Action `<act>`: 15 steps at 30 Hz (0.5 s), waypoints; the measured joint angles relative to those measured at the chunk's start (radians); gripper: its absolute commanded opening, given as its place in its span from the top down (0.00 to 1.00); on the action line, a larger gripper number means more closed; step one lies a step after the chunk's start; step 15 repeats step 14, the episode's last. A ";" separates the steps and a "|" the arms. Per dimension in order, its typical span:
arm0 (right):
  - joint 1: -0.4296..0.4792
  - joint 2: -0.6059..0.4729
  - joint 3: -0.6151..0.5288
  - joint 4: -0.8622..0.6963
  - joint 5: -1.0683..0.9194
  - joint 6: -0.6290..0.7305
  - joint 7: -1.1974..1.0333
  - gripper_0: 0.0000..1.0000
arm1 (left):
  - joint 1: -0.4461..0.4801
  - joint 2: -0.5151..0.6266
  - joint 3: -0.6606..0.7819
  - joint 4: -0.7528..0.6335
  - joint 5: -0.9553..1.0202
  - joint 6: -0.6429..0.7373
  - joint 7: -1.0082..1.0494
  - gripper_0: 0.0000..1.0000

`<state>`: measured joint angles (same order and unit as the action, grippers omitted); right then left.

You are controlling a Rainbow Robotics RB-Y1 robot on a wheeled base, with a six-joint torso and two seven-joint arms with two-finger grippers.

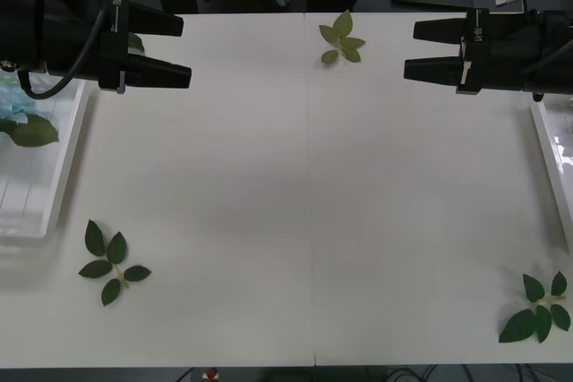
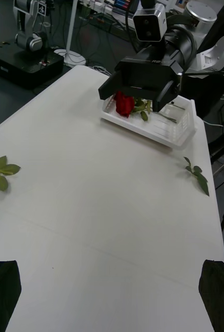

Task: Place the red flowers into the right box and the blue flowers into the left box. If a person shows an open palm, hand one flower to the person first, then continue sorting.

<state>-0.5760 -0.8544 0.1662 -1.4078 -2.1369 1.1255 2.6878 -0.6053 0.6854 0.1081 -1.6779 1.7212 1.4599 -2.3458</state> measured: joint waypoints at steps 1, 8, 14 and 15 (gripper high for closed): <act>0.000 0.000 0.000 0.000 0.000 0.000 0.000 0.00 | 0.000 0.000 0.000 0.000 0.000 0.000 0.000 0.00; 0.000 0.000 0.000 0.000 0.000 0.000 0.000 0.00 | 0.000 0.000 0.002 0.000 -0.004 0.000 0.010 0.00; 0.000 0.000 0.000 0.000 0.000 0.000 0.000 0.00 | 0.000 0.000 0.002 0.000 -0.004 0.000 0.010 0.00; 0.000 0.000 0.000 0.000 0.000 0.000 0.000 0.00 | 0.000 0.000 0.002 0.000 -0.004 0.000 0.010 0.00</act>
